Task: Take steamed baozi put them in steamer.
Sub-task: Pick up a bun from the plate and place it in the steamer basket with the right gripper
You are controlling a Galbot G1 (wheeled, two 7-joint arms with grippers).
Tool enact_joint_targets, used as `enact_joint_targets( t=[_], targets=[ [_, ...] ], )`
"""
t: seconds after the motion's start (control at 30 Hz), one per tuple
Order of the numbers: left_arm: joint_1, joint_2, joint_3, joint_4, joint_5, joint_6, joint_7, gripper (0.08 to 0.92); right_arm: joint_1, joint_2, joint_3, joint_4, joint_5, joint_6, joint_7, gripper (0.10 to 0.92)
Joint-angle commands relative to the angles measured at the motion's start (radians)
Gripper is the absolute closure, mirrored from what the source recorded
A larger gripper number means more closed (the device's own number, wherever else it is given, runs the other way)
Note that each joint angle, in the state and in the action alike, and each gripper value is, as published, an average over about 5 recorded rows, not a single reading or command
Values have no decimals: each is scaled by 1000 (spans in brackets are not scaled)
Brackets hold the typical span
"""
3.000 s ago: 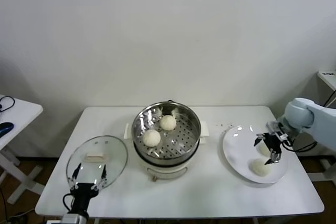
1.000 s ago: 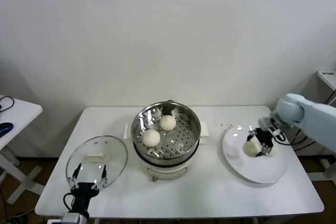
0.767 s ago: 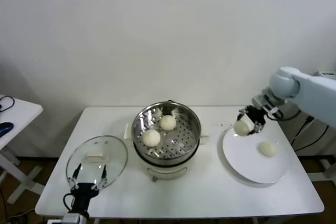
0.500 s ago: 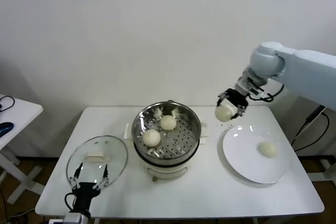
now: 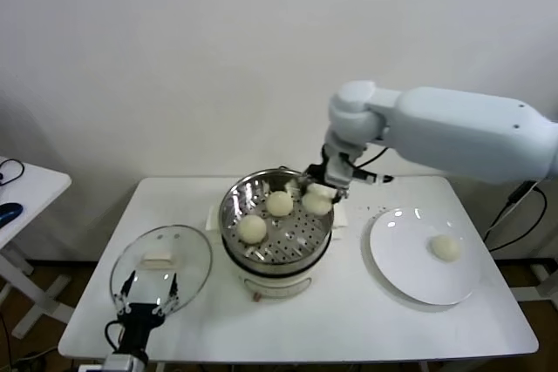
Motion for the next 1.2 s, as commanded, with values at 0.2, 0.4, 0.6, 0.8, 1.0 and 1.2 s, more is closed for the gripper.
enact_joint_targets(
  t=[0.2, 0.4, 0.6, 0.8, 1.0, 1.2],
  targets=[
    [-8, 1, 3, 10, 1, 5, 2, 177, -169, 162, 45, 9, -169, 61, 0, 338],
    [-9, 0, 4, 14, 1, 6, 2, 177, -184, 164, 32, 2, -173, 80, 0, 338],
    [-9, 0, 3, 19, 1, 5, 2, 177, -187, 163, 27, -5, -177, 100, 0, 338],
    [-11, 0, 3, 21, 1, 6, 1, 177, -193, 167, 17, -10, -176, 107, 1, 336],
    [-13, 1, 2, 23, 0, 6, 1, 177, -196, 169, 16, -13, -174, 110, 3, 338],
    [-14, 1, 2, 26, 0, 5, 2, 177, -199, 165, 15, -16, -175, 115, 6, 335]
  ],
)
